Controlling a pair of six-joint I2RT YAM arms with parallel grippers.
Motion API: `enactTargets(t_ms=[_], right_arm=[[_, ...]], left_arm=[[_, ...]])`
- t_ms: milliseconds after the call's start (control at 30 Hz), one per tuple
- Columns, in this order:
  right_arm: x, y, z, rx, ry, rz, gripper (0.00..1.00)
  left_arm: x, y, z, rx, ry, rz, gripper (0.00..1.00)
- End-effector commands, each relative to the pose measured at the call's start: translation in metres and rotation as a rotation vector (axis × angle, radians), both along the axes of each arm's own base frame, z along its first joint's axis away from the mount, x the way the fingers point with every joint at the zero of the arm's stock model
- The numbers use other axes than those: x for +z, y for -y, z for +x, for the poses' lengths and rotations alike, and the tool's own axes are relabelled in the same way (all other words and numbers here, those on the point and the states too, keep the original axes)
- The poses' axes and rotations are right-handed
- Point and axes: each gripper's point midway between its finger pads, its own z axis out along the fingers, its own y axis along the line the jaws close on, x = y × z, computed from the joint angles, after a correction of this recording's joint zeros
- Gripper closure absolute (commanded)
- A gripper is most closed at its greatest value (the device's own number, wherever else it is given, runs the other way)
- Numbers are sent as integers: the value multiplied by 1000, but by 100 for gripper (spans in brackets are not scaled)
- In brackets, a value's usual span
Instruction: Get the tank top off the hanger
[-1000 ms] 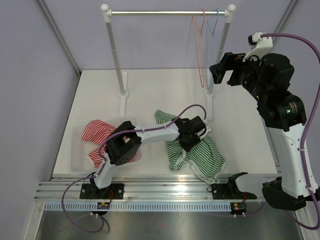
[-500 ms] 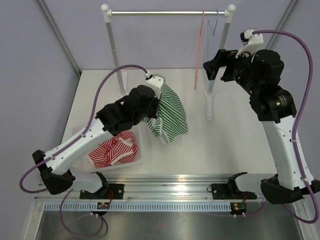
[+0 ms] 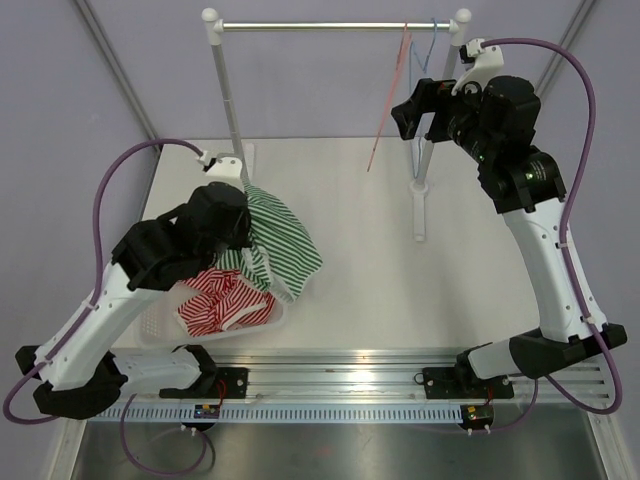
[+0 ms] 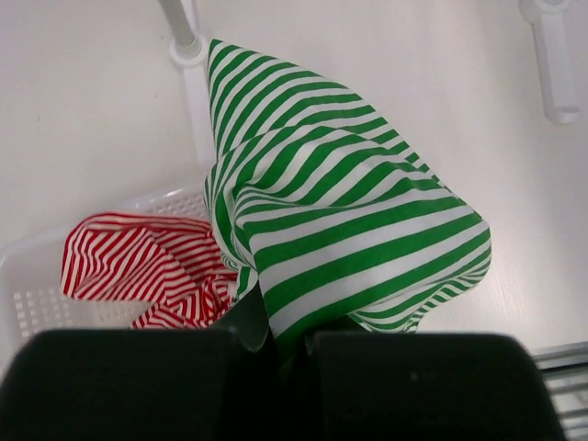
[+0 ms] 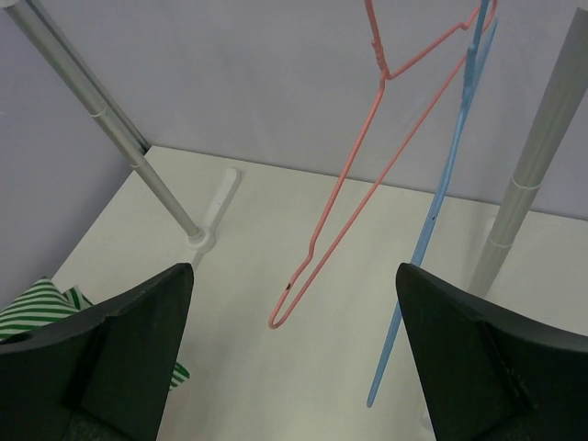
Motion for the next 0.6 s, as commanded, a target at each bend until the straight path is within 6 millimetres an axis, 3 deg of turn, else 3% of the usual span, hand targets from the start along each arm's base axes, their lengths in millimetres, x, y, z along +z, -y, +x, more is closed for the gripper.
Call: enactTargets(t_ms=[0, 100, 200, 233, 300, 333, 500, 567], right_arm=[[38, -7, 2, 37, 113, 29, 0], [37, -14, 8, 56, 110, 46, 0], [38, -19, 11, 79, 106, 61, 1], [37, -21, 12, 86, 106, 62, 1], [38, -23, 13, 92, 105, 66, 1], [38, -23, 12, 94, 104, 69, 1], [38, -19, 8, 83, 110, 57, 0], [38, -16, 6, 74, 112, 55, 1]], left_arm=[[0, -36, -19, 161, -28, -93, 100], [-25, -77, -29, 341, -100, -38, 100], [-39, -104, -32, 456, -124, 0, 100], [-54, -116, -31, 510, -154, 28, 100], [-69, -121, -23, 535, -189, 13, 100], [-92, -116, -24, 516, -257, 11, 100], [-143, -126, -5, 580, -396, -47, 100], [-170, -114, 3, 533, -513, -65, 100]])
